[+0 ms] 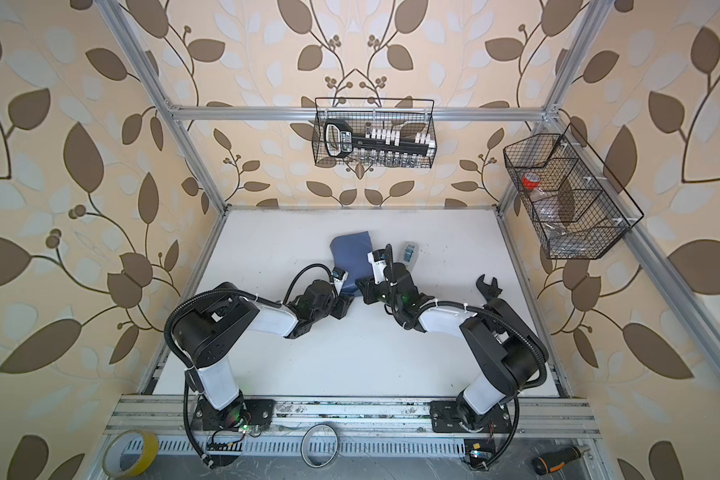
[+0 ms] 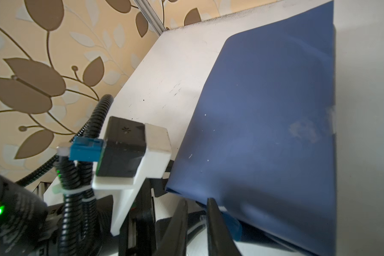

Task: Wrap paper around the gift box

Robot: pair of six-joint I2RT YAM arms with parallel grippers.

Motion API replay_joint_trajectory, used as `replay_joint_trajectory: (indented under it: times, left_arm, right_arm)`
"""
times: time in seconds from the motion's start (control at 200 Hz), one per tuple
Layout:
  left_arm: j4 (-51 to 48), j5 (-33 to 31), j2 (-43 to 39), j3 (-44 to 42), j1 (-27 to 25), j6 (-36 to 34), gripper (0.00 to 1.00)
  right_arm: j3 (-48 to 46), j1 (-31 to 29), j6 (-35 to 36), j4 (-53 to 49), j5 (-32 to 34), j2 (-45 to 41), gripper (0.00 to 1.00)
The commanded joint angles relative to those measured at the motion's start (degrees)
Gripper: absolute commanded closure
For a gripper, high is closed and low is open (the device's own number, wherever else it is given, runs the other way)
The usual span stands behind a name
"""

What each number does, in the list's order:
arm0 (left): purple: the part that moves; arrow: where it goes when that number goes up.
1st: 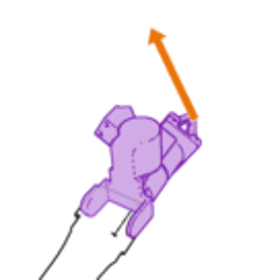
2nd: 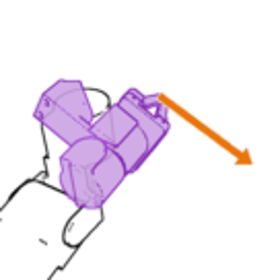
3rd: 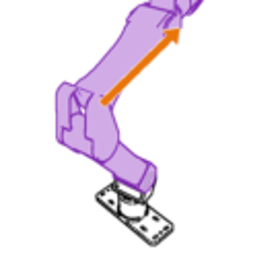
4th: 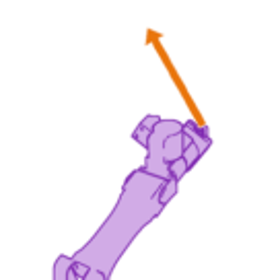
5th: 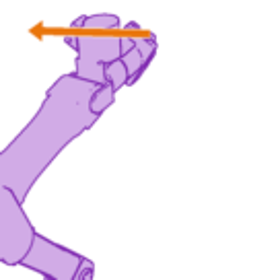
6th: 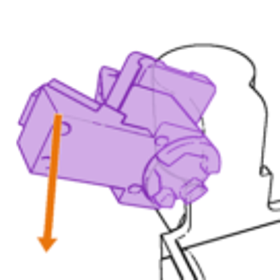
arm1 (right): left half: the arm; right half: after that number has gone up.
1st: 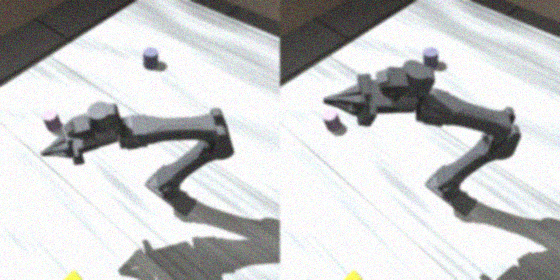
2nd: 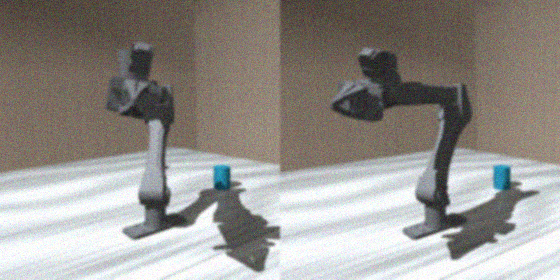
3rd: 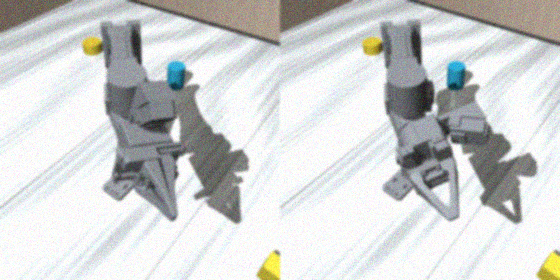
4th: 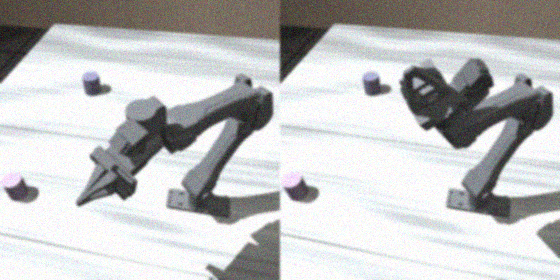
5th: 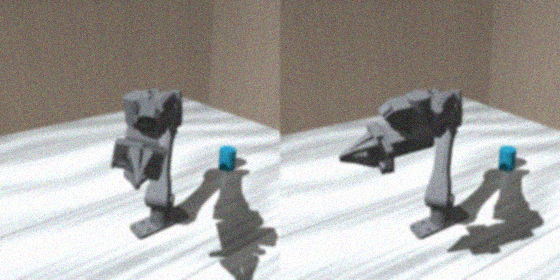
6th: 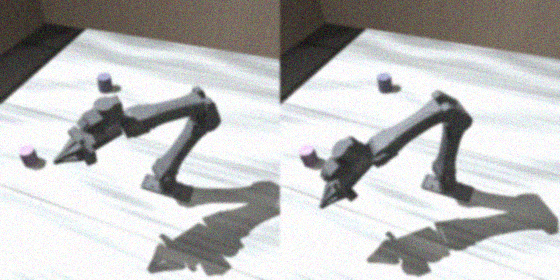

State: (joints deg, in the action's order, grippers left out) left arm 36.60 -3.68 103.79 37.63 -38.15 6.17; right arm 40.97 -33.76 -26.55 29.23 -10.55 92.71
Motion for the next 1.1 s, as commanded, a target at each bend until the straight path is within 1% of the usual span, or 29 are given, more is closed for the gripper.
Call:
replay_joint_trajectory:
  times: [0.0,0.18,0.75,1.1]
  left_arm:
    - [1.2,-1.8,-0.2,1.6,0.6,0.1,0.43]
    - [1.0,-1.7,-0.4,1.7,0.6,-0.1,0.43]
    - [0.9,-1.7,-0.3,1.6,0.6,-0.2,0.44]
    - [0.8,-1.7,-0.3,1.7,0.6,-0.3,0.44]
  right_arm:
    - [1.1,-0.3,1.8,-2.3,-0.1,1.7,0.83]
    - [-0.1,-0.7,1.7,-1.6,-0.7,2.1,0.86]
    - [-2.4,-1.0,1.8,-0.4,-1.0,2.4,0.90]
    - [-2.6,-0.9,2.1,0.1,-0.5,3.9,0.90]
